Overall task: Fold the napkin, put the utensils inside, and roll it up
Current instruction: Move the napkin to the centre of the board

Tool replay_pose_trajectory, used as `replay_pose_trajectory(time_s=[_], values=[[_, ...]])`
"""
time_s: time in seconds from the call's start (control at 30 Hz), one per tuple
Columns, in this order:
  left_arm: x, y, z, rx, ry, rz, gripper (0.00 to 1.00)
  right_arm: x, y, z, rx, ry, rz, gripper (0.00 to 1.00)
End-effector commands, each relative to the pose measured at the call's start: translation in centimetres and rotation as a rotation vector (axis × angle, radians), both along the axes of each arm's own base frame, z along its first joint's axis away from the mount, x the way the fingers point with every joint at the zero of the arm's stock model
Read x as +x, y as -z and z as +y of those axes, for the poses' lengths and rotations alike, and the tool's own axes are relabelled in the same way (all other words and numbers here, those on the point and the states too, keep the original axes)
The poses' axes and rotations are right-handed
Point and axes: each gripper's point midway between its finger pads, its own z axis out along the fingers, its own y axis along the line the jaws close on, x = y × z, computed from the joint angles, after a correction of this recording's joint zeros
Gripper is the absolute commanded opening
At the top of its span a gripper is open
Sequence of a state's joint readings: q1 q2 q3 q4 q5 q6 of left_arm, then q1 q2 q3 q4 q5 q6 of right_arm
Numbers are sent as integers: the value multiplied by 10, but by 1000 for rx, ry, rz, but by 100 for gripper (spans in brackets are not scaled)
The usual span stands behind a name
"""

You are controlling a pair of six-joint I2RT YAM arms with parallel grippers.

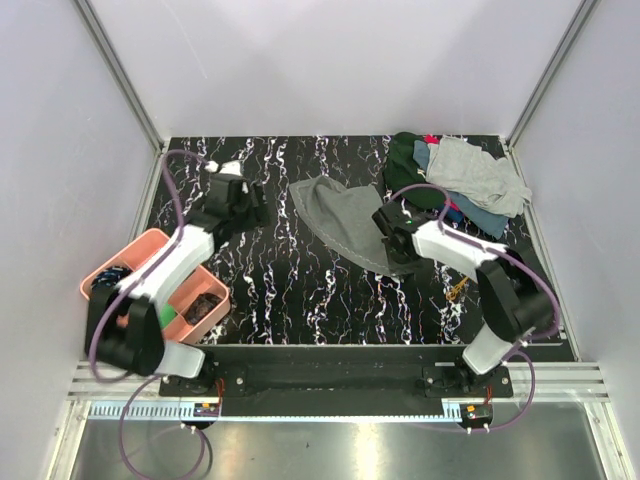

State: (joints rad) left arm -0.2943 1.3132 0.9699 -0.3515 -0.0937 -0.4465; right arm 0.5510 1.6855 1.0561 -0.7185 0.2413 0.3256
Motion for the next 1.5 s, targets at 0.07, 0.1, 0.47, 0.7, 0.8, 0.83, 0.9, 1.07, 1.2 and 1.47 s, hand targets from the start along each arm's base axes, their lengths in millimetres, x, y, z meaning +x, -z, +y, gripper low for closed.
replay_pose_trajectory(time_s=[0.07,0.1,0.47,0.7,0.8,0.83,0.9,1.07,1.2,1.47], values=[[82,-11,-42,19,36,-75,84,-7,-33,-4,144,76,-50,0],[90,11,-49,20,45,-28,82,-7,-37,-4,166,79,-60,0],[174,57,-89,45,86,35,71,-16,-49,0,262,78,-63,0],[188,95,-88,99,70,105,68,-14,-50,5,290,77,-59,0],[194,102,-87,111,64,118,68,-12,-49,8,301,76,-54,0],[198,100,-89,106,68,111,68,-12,-50,8,303,73,-55,0],[199,109,-88,122,78,130,68,-12,-50,9,306,73,-57,0],[204,120,-85,132,83,159,67,-12,-52,9,309,73,-62,0],[206,127,-85,96,93,181,65,-12,-54,10,315,73,-68,0],[204,134,-85,93,105,203,44,-8,-55,11,318,75,-73,0]])
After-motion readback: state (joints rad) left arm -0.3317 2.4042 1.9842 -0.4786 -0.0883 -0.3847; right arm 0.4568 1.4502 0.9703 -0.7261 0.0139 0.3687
